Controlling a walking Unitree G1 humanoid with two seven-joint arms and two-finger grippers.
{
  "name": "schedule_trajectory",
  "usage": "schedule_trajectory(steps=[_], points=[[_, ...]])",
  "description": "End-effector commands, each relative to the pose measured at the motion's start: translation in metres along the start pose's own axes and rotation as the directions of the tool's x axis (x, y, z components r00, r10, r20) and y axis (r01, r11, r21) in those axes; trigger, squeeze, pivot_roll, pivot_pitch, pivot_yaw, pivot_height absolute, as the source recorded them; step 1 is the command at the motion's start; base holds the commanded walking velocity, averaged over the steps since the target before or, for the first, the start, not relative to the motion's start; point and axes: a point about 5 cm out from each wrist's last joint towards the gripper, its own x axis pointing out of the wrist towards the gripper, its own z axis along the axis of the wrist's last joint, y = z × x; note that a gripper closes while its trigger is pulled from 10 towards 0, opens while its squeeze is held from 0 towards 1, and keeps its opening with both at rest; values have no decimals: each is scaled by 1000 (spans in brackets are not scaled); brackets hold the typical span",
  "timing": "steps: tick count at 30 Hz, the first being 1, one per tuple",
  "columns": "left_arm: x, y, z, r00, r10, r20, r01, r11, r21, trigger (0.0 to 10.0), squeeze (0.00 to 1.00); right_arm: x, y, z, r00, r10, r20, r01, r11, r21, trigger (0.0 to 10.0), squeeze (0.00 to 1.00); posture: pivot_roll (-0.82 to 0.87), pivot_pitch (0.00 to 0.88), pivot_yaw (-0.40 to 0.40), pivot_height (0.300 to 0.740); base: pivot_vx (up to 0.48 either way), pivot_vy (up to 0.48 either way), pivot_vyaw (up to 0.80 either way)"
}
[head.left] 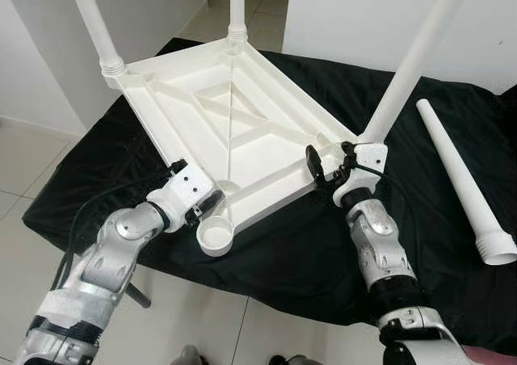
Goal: Building children table
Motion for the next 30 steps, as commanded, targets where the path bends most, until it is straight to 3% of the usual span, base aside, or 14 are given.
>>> schedule_trajectory(steps=[1, 11, 12, 15, 19, 25, 30], points=[[-3, 5, 4, 1000, -26, 2, 26, 999, 24, 10000, 0, -9, 3, -3, 999, -34, 13, 34, 999, -4, 10000, 0, 75, 121, -2, 740, 0, 0, 0], [-9, 21, -2, 999, 10, -37, -9, 1000, 23, 10000, 0, -37, -11, -1, 959, -269, 93, 274, 961, -46, 10000, 0, 62, 123, -5, 740, 0, 0, 0], [-10, 24, -4, 999, 16, -43, -14, 999, 30, 10000, 0, -45, -18, -4, 936, -346, 70, 349, 936, -44, 10000, 0, 53, 126, -11, 740, 0, 0, 0], [-10, 25, -4, 999, 16, -45, -15, 999, 33, 10000, 0, -49, -21, -6, 925, -377, 57, 379, 924, -51, 10000, 0, 51, 127, -16, 740, 0, 0, 0], [-10, 26, -4, 999, 5, -45, -3, 999, 34, 10000, 0, -57, -28, -22, 891, -452, -45, 447, 890, -88, 10000, 0, 49, 129, -28, 740, 0, 0, 0], [-7, 8, 0, 993, -113, -32, 115, 991, 76, 10000, 0, -51, -31, -31, 877, -466, -114, 460, 885, -75, 10000, 0, 43, 128, -37, 740, 0, 0, 0], [-5, 2, -3, 989, -139, -51, 143, 985, 92, 10000, 0, -43, -33, -30, 886, -447, -123, 440, 894, -79, 10000, 0, 44, 126, -39, 740, 0, 0, 0]])
